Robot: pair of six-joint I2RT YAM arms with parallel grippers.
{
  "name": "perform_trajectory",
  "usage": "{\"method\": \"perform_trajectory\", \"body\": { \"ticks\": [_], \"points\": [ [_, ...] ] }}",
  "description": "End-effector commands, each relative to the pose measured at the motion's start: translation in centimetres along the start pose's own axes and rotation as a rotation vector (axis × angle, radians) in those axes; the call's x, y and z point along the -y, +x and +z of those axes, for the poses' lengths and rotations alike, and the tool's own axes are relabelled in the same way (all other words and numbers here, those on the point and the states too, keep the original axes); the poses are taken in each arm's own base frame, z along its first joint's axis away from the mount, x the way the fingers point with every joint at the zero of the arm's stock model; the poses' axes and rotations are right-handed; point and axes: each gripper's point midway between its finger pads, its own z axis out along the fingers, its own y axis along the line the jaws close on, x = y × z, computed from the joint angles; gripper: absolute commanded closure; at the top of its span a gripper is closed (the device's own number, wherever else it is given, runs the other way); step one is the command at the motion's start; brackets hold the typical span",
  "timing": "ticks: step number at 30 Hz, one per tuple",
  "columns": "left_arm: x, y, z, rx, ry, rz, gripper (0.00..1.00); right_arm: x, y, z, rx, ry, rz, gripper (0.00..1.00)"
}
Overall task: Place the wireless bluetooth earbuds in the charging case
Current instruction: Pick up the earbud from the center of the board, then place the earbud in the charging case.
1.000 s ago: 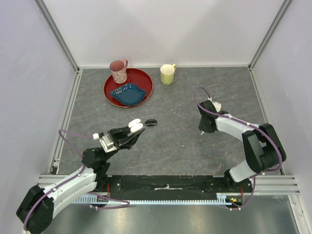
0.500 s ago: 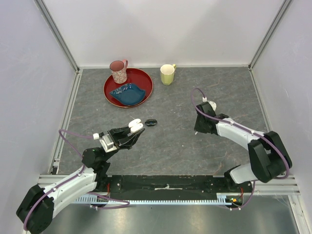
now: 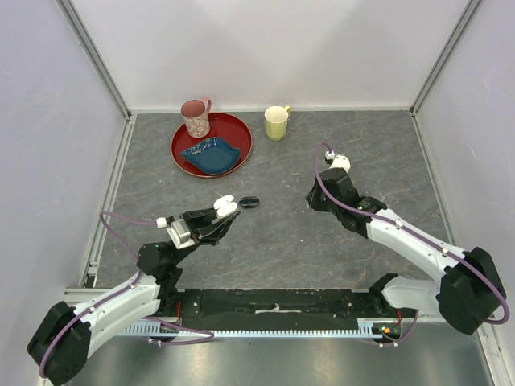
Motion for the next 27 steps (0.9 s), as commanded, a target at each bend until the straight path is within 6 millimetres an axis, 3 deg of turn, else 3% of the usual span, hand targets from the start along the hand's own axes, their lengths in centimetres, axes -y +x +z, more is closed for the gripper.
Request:
{"method": "perform_trajectory", "body": {
  "ticks": [1, 8, 13, 27],
  "points": [
    [-0.5, -1.6, 0.2, 0.061, -0.020, 0.052, 0.98, -3.5, -5.3, -2.0, 0.173, -0.099, -0.005, 1.00],
    [-0.5, -1.6, 0.1, 0.059, -0.023, 0.049, 0.98, -7.8, -7.7, -6.1, 0.291, -0.279, -0.030, 1.00],
    [-0.6, -1.6, 0.2, 0.056, -0.026, 0.039, 0.98, -9.4, -9.0, -8.4, 0.363, -0.350, -0.024, 1.00],
    [-0.7, -1.3, 0.2, 0.046, -0.034, 0.024, 0.98, -14.9, -9.8, -13.3, 0.482, -0.531, -0.087, 1.00]
  ]
}}
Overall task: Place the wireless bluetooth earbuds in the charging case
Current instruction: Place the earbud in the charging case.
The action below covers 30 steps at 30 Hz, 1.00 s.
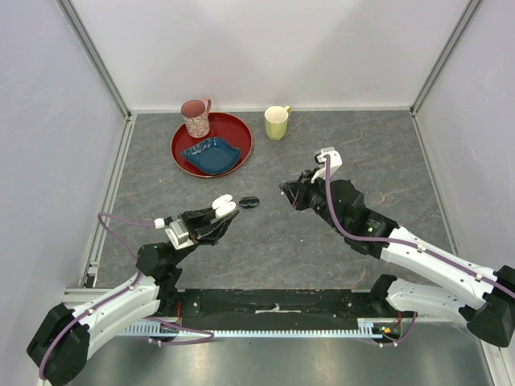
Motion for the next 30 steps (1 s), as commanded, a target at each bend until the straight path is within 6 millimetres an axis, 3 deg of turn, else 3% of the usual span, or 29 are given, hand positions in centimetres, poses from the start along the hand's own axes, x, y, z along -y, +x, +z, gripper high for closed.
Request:
{"method": "perform_trajectory", "body": {
  "ticks": [1, 6, 17, 30],
  "points": [
    [-0.5, -1.0, 0.3, 0.038, -0.024, 0.022, 0.98, -4.1, -4.9, -1.3, 0.169, -0.094, -0.014, 1.00],
    [-0.7, -0.7, 0.1, 0.029, -0.034, 0.021, 0.98, -6.6, -5.6, -1.9, 0.233, -0.137, -0.071, 1.00],
    [-0.7, -0.3, 0.2, 0.010, -0.032, 0.012, 0.98, -12.8, -4.1, -3.4, 0.296, -0.199, -0.233, 1.00],
    [-0.3, -0.5, 0.2, 0.011, -0.014, 0.017, 0.98, -15.1, -3.4, -4.0, 0.350, -0.217, -0.297, 1.00]
  ]
}}
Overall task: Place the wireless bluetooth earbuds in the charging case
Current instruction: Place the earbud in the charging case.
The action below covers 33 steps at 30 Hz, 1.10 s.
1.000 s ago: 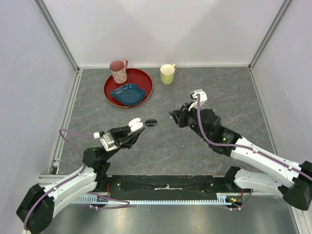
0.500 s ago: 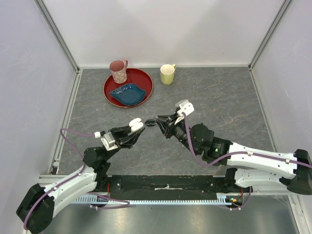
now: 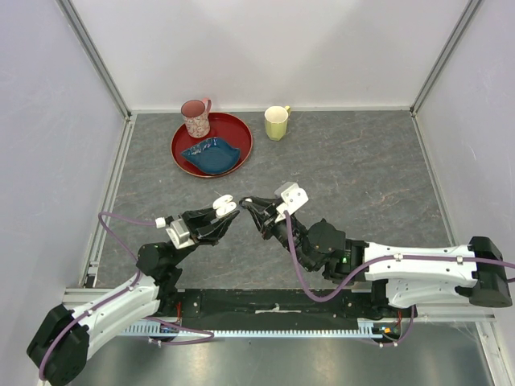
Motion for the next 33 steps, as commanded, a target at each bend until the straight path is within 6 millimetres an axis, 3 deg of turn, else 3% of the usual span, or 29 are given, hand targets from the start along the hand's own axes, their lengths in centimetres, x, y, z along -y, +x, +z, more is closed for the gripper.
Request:
{"method": "perform_trajectory", "body": {
  "ticks": [1, 19, 33],
  "points": [
    [-0.3, -1.0, 0.3, 0.030, -0.008, 0.024, 0.98, -0.2, -2.9, 0.6, 0.086, 0.017, 0.022, 1.00],
    [0.8, -1.2, 0.7, 0.028, 0.058, 0.017, 0.98, -2.0, -2.8, 1.7, 0.100, -0.029, 0.069, 1.00],
    [1.1, -1.8, 0.8, 0.051, 0.072, 0.009, 0.98, -2.8, -1.4, 2.2, 0.091, -0.045, 0.069, 1.00]
  ]
}}
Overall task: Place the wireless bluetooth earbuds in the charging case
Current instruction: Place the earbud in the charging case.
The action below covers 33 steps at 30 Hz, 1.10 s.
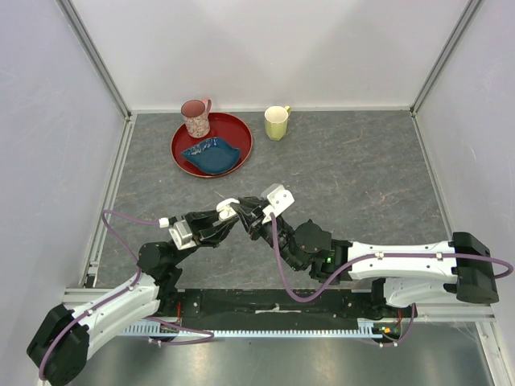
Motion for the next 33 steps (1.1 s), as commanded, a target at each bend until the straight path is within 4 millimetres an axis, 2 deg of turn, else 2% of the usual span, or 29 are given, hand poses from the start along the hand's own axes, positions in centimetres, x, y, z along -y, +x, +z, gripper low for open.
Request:
{"method": "perform_trajectory", "body": {
  "ticks": [1, 33],
  "points": [
    [0.1, -2.5, 0.8, 0.078, 0.016, 0.019, 0.98, -0.8, -2.3, 0.5, 0.065, -0.016, 0.060, 1.00],
    [0.1, -3.8, 0.8, 0.131, 0.011, -0.002, 0.98, -0.7, 0.2, 0.2, 0.024, -0.024, 0.011, 1.00]
  ]
}}
